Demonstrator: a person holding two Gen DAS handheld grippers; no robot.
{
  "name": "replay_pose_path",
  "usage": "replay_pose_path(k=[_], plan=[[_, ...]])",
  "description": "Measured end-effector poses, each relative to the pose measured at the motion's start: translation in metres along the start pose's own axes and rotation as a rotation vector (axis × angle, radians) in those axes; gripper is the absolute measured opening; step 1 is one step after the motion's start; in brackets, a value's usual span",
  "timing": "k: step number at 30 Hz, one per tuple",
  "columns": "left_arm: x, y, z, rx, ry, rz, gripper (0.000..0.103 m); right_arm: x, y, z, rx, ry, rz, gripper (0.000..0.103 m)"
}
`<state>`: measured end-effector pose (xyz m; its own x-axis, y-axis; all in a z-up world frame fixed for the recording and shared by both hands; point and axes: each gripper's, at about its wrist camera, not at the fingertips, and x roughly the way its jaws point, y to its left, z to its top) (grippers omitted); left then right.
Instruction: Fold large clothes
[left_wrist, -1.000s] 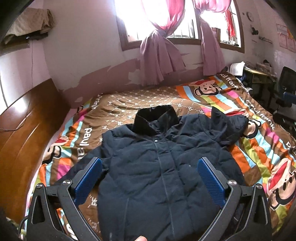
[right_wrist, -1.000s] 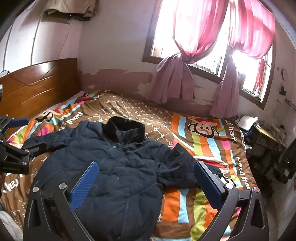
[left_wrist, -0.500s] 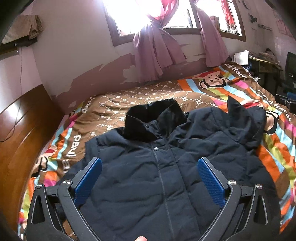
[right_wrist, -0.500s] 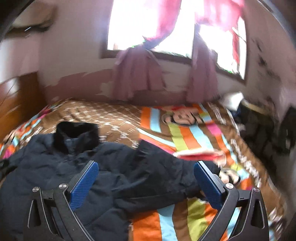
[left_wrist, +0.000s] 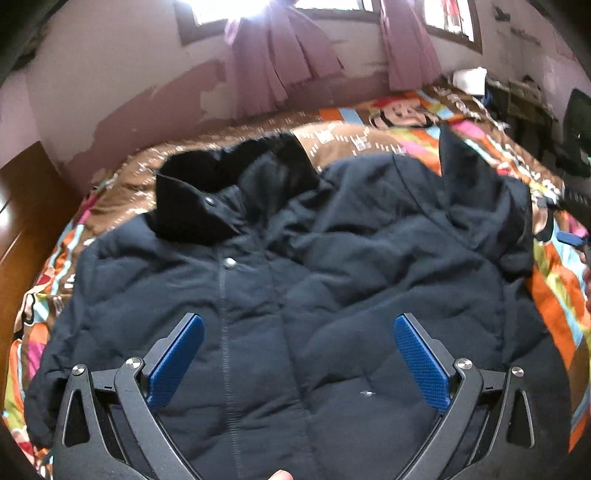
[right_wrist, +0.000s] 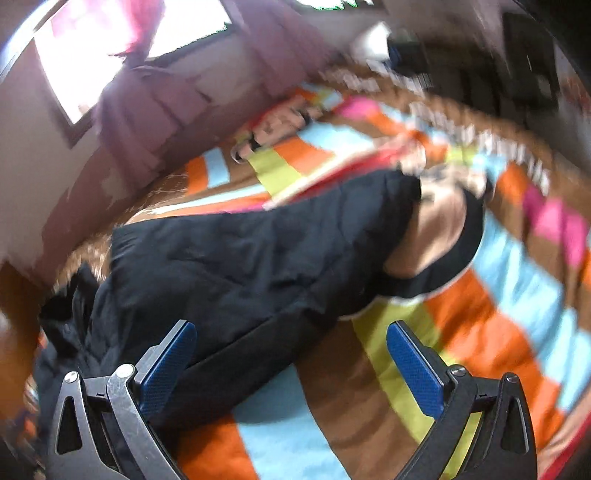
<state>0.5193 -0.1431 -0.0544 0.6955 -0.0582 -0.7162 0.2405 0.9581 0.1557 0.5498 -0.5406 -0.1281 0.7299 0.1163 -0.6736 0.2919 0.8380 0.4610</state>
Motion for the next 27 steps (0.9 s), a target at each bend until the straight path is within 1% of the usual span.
replay_pose_path(k=[3,4,6,7,10,11,12,13,15,18,20,21,23,25,27], plan=[[0.017,-0.006,-0.002,-0.002,0.042,-0.027,0.101,0.029,-0.025,0.008,0.169,0.06,0.069,0.102],[0.022,-0.007,-0.003,-0.003,0.049,-0.032,0.101,0.035,-0.03,0.01,0.214,0.059,0.086,0.101],[0.03,-0.009,-0.003,0.002,0.064,-0.041,0.101,0.044,-0.039,0.013,0.283,0.054,0.118,0.089],[0.034,-0.011,-0.004,0.005,0.07,-0.039,0.101,0.05,-0.044,0.015,0.32,0.059,0.131,0.086],[0.047,-0.015,-0.004,0.012,0.091,-0.045,0.101,0.065,-0.055,0.017,0.409,0.078,0.156,0.072],[0.051,-0.016,-0.003,0.009,0.096,-0.05,0.101,0.067,-0.056,0.016,0.425,0.078,0.165,0.059],[0.054,-0.017,-0.003,0.005,0.099,-0.054,0.101,0.069,-0.056,0.017,0.432,0.075,0.168,0.043],[0.057,-0.017,-0.001,-0.004,0.099,-0.061,0.101,0.066,-0.056,0.017,0.429,0.066,0.154,0.037],[0.062,-0.018,0.005,-0.034,0.075,-0.095,0.101,0.058,-0.052,0.02,0.404,0.041,0.146,0.018],[0.063,-0.02,0.018,-0.087,0.04,-0.166,0.101,0.035,-0.046,0.029,0.349,-0.033,0.175,0.013],[0.062,-0.025,0.027,-0.111,0.03,-0.218,0.101,0.022,-0.043,0.034,0.321,-0.065,0.197,0.012],[0.063,-0.029,0.032,-0.116,0.028,-0.241,0.101,0.011,-0.038,0.038,0.295,-0.093,0.192,0.011],[0.062,-0.039,0.04,-0.122,0.026,-0.282,0.101,-0.003,-0.029,0.043,0.254,-0.121,0.194,0.011],[0.065,-0.05,0.047,-0.116,0.041,-0.317,0.101,-0.02,-0.015,0.049,0.213,-0.154,0.196,0.01],[0.068,-0.061,0.051,-0.104,0.068,-0.331,0.101,-0.031,0.0,0.056,0.179,-0.186,0.206,0.01]])
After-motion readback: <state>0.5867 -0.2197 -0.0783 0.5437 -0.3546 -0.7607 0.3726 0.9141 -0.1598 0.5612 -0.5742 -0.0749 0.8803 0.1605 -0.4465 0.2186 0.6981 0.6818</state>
